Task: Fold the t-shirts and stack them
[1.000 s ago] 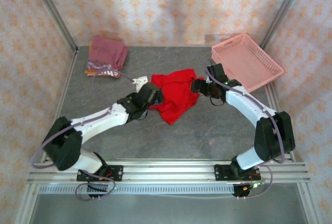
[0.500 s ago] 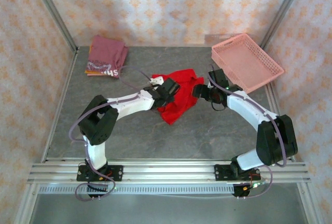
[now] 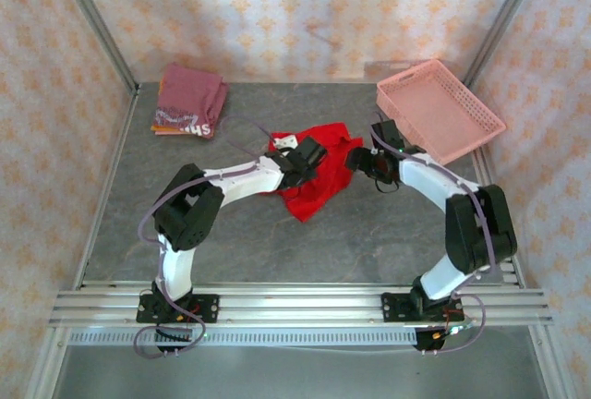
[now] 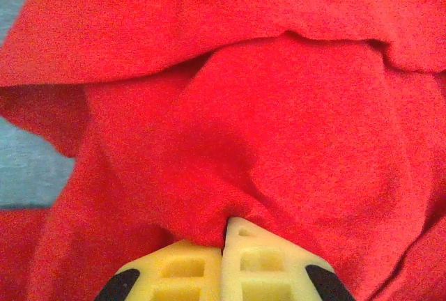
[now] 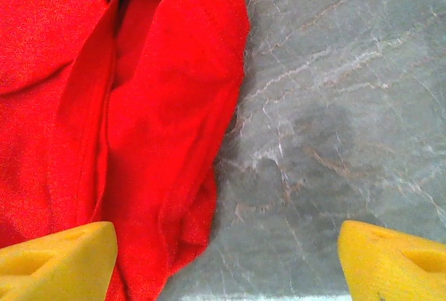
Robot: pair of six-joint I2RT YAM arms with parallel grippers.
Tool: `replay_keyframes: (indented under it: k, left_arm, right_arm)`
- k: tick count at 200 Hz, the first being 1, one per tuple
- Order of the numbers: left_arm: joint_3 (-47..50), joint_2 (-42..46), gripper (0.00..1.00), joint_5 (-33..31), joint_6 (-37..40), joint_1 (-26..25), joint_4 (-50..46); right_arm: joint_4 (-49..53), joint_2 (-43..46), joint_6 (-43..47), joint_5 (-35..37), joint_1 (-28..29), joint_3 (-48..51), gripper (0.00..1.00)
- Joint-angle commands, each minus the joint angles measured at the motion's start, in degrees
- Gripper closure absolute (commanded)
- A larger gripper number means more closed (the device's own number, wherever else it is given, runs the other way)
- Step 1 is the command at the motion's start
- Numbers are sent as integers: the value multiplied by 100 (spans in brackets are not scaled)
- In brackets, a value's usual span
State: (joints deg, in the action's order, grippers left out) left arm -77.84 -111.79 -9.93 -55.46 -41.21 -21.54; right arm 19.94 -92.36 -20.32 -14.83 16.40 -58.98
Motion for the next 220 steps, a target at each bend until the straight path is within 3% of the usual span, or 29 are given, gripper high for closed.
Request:
replay_keyframes:
  k: [1, 77, 120, 137, 148, 166, 220]
  left_arm:
    - [316, 773, 100, -517, 86, 34, -290]
    - [1178, 1869, 100, -822, 48, 43, -579]
    - [1201, 1952, 100, -877, 57, 45, -597]
    - [1175, 1942, 100, -853, 97, 43, -614]
    - [1157, 1950, 100, -868, 115, 43, -640]
    - [1157, 2055, 100, -943, 158, 43, -739]
    - [1210, 3066, 100, -1414, 528, 471, -1285]
  right_arm:
    - [-217, -439, -77, 6, -101, -522, 20]
    - [-242, -2265, -457, -549, -279, -2305, 49]
    - [-261, -2577, -259, -1086, -98, -2418, 44]
    - [-117, -2740, -201, -1083, -76, -2538, 55]
    - [-40, -2796, -186, -1032, -79, -2581, 73]
    - [-56, -2637, -184, -912, -94, -2508, 100]
    - [-426, -629, 7, -226, -341, -1686, 100]
